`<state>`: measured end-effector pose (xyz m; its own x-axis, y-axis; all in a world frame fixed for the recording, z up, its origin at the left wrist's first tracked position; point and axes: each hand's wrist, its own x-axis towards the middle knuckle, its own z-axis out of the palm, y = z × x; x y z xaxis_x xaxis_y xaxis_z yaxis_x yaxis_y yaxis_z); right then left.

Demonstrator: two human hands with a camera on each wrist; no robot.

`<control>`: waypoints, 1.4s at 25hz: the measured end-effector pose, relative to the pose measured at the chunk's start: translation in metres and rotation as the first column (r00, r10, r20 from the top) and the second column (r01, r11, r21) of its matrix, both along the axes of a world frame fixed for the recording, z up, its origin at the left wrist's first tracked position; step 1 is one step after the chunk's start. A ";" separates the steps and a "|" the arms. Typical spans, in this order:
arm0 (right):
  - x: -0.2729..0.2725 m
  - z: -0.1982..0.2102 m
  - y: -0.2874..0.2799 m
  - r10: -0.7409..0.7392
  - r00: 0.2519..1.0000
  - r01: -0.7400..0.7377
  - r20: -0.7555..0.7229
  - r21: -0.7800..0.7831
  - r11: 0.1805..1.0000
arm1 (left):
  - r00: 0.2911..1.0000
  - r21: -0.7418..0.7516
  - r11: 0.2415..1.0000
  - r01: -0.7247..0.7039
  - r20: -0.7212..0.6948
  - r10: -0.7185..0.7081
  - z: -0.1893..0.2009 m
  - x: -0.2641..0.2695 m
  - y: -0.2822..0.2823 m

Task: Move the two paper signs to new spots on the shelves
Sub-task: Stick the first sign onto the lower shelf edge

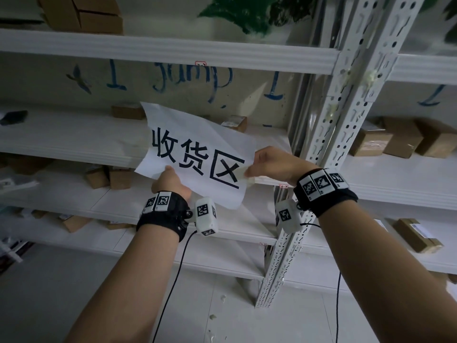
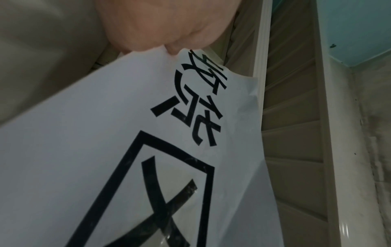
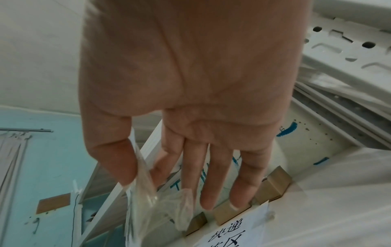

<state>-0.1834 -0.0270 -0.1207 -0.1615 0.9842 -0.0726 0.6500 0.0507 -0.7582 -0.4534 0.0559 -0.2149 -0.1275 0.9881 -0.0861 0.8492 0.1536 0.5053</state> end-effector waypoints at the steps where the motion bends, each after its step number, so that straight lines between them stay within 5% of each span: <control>1: 0.000 0.001 -0.001 0.002 1.000 -0.002 -0.005 0.006 1.000 | 1.000 -0.002 1.000 0.000 0.007 0.000 -0.003 0.000 0.002; 6: 0.011 0.006 -0.012 0.008 0.989 0.001 -0.150 0.058 0.998 | 0.999 0.078 0.997 -0.014 0.030 0.012 -0.012 0.005 0.008; 11: 0.037 0.005 -0.024 0.034 0.995 -0.023 -0.098 0.113 0.993 | 0.996 0.019 1.000 0.001 0.089 -0.003 -0.012 0.035 0.007; 19: 0.113 -0.015 -0.063 -0.342 0.885 0.384 -0.317 0.080 0.920 | 0.948 0.081 0.997 0.011 0.317 -0.036 -0.030 0.122 -0.024; 22: 0.151 -0.025 -0.084 -0.503 0.708 0.617 -0.497 0.089 0.782 | 0.751 -0.017 0.991 -0.133 0.651 0.111 -0.045 0.156 -0.040; 24: 0.182 -0.031 -0.095 -0.566 0.608 0.722 -0.556 0.093 0.685 | 0.406 -0.147 0.978 -0.149 0.892 0.196 -0.046 0.188 -0.052; 25: 0.199 -0.035 -0.099 -0.587 0.575 0.755 -0.569 0.093 0.649 | 0.260 -0.166 0.975 -0.146 0.945 0.200 -0.043 0.207 -0.061; 28: 0.244 -0.042 -0.109 -0.636 0.476 0.832 -0.608 0.076 0.550 | 0.039 -0.254 0.928 -0.272 0.961 0.274 -0.038 0.257 -0.086; 31: 0.288 -0.050 -0.117 -0.651 0.391 0.881 -0.651 0.060 0.469 | -0.010 -0.211 0.938 -0.274 0.976 0.217 -0.031 0.307 -0.113; 35: 0.360 -0.065 -0.127 -0.691 0.263 0.941 -0.673 0.020 0.338 | 0.134 -0.050 0.975 -0.215 0.988 0.080 -0.043 0.375 -0.135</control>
<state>0.1768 -0.1541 -0.1855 0.8679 0.4910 0.0752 0.0568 0.0524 -0.9970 -0.0783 -0.0791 -0.2576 -0.1462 0.9712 -0.1883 -0.4082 0.1141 0.9057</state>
